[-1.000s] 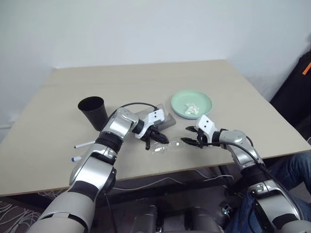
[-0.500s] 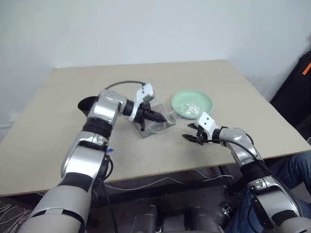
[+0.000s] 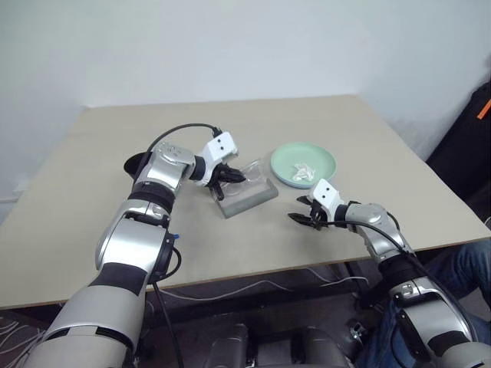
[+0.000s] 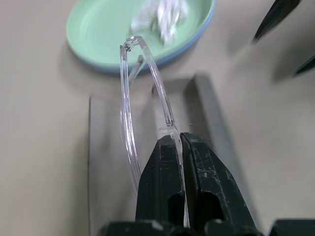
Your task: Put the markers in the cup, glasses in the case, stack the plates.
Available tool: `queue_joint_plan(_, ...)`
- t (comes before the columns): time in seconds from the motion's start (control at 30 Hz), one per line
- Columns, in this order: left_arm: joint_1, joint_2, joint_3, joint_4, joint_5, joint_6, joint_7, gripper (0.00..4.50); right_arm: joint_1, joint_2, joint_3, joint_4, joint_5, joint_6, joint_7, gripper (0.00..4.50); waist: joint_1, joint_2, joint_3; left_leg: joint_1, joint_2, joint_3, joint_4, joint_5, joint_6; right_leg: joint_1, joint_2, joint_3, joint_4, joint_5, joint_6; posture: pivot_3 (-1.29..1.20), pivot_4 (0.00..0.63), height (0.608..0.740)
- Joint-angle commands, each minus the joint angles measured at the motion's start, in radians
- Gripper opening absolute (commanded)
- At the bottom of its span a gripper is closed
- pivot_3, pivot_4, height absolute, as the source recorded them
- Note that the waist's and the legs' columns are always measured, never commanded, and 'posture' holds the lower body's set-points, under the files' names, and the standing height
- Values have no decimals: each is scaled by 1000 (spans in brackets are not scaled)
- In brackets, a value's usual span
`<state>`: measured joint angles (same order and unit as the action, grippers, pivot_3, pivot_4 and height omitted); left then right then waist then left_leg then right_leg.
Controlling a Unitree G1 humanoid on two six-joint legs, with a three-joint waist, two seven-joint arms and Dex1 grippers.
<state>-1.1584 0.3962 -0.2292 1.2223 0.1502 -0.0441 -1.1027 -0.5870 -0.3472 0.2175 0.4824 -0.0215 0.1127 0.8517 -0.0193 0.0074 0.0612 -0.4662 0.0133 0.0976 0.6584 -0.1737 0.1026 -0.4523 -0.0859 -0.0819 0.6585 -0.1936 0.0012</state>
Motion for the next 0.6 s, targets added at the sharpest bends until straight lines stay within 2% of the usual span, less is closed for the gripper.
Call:
queue_joint_plan(0.03,-34,-18,-14,19,38,-59,24,21,-13,-2,-7,-49,5,-5,-6,2817,0,0,0,0,0,0,0,0,0,0,0,0,0,0,0,0,0,721)
queue_joint_plan(0.33,-31,-59,-24,69,75,-35,-43,21,25,-5,-9,-106,8,20,-21,2817,-1,0,0,-3,0,0,0,0,0,-3,0,0,0,0,0,0,0,721)
queue_joint_plan(0.6,-39,-64,9,75,46,75,-180,21,40,-5,-9,-124,8,30,-30,2817,-1,0,0,-3,0,0,2,-1,1,-2,0,0,0,0,0,0,0,721)
